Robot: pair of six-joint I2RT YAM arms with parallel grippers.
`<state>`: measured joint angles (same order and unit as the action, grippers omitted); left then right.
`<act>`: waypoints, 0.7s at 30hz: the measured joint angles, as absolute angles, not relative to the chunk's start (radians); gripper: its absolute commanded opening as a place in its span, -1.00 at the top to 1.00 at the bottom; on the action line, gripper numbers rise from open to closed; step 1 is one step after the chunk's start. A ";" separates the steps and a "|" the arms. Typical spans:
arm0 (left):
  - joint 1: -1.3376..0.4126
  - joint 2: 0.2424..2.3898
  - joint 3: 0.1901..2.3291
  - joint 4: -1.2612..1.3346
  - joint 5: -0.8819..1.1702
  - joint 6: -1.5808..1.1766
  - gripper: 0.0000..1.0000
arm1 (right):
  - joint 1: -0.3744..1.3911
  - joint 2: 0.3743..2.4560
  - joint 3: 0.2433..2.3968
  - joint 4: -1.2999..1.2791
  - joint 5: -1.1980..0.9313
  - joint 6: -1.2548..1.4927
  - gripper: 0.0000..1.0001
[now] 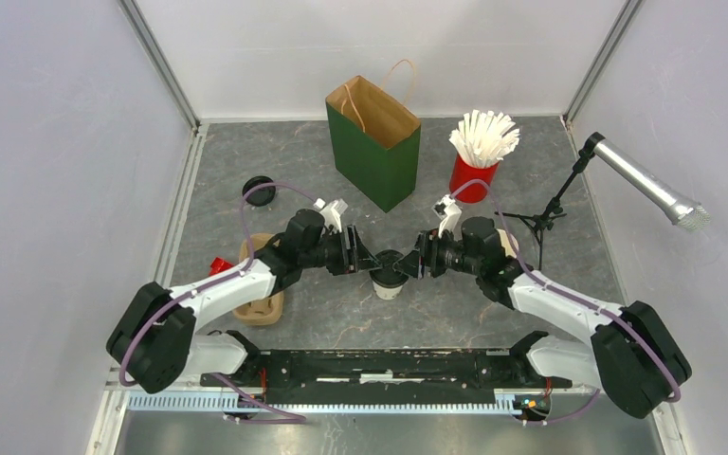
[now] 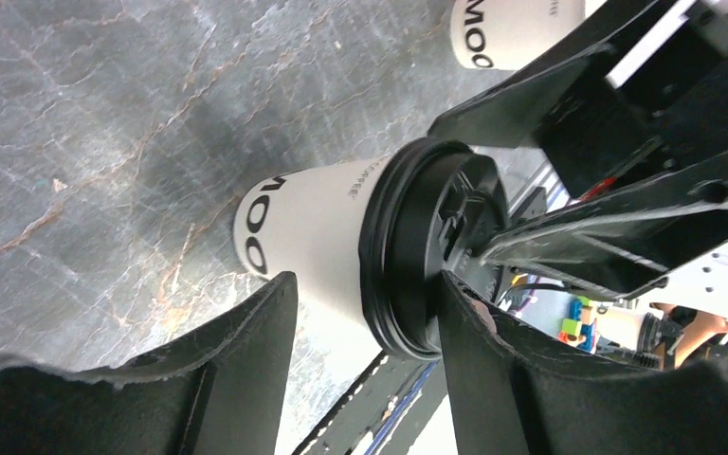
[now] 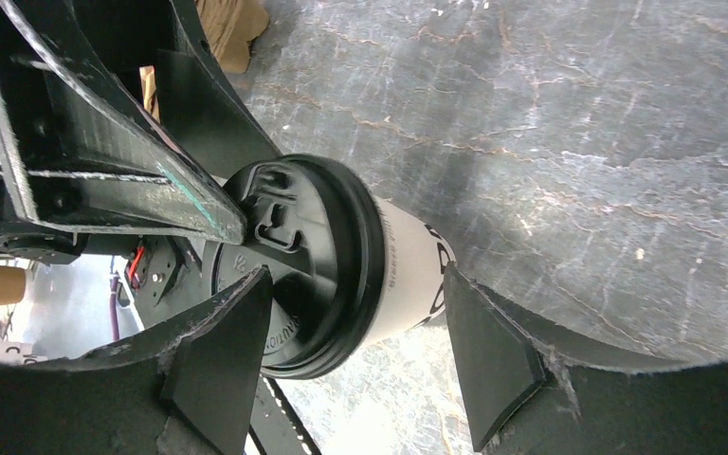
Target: Pack the takeout coffee
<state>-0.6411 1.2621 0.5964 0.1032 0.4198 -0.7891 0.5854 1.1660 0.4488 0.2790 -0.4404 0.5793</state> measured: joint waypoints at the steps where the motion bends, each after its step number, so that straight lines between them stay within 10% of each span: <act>1: -0.641 1.269 0.596 0.096 0.420 -0.785 -0.25 | 0.577 1.162 0.454 0.264 -0.442 0.577 -0.46; 21: -0.642 1.302 0.622 0.083 0.429 -0.717 -0.12 | 0.514 1.074 0.492 0.122 -0.432 0.509 -0.04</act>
